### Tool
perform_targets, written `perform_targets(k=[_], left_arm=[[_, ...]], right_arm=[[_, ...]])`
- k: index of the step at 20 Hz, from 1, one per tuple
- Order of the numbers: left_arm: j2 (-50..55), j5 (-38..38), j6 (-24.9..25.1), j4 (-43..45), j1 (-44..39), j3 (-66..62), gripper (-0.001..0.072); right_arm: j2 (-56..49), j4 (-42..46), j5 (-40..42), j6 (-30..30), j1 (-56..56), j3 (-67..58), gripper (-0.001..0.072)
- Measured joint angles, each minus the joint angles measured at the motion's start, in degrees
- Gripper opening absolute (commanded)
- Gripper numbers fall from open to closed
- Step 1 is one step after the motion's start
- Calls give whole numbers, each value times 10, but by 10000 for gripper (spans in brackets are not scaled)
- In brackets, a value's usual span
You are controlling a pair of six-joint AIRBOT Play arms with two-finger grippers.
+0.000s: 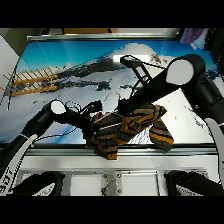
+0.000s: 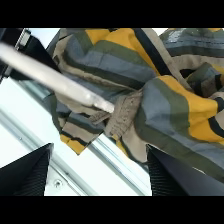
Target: Fold the clothes and pants, and hang the long-sleeved shirts on hangers.
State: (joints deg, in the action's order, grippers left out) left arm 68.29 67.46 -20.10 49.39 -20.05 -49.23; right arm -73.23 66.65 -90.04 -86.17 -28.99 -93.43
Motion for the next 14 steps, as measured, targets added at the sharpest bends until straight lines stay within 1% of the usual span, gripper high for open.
perform_targets(k=[2, 5, 10, 12, 14], left_arm=[[0, 0, 0, 0, 0, 0, 12], [0, 0, -2, 0, 0, 0, 12], [0, 0, -1, 0, 0, 0, 12], [0, 0, -1, 0, 0, 0, 12], [0, 1, -1, 0, 0, 0, 12]], right_arm=[[7, -50, -11, 60, 43, 0, 637], [12, -118, -21, 124, 111, 0, 637], [13, -164, -12, 177, 166, 0, 637], [13, -171, -9, 240, 185, 5, 637], [13, -192, -7, 315, 221, 20, 637]])
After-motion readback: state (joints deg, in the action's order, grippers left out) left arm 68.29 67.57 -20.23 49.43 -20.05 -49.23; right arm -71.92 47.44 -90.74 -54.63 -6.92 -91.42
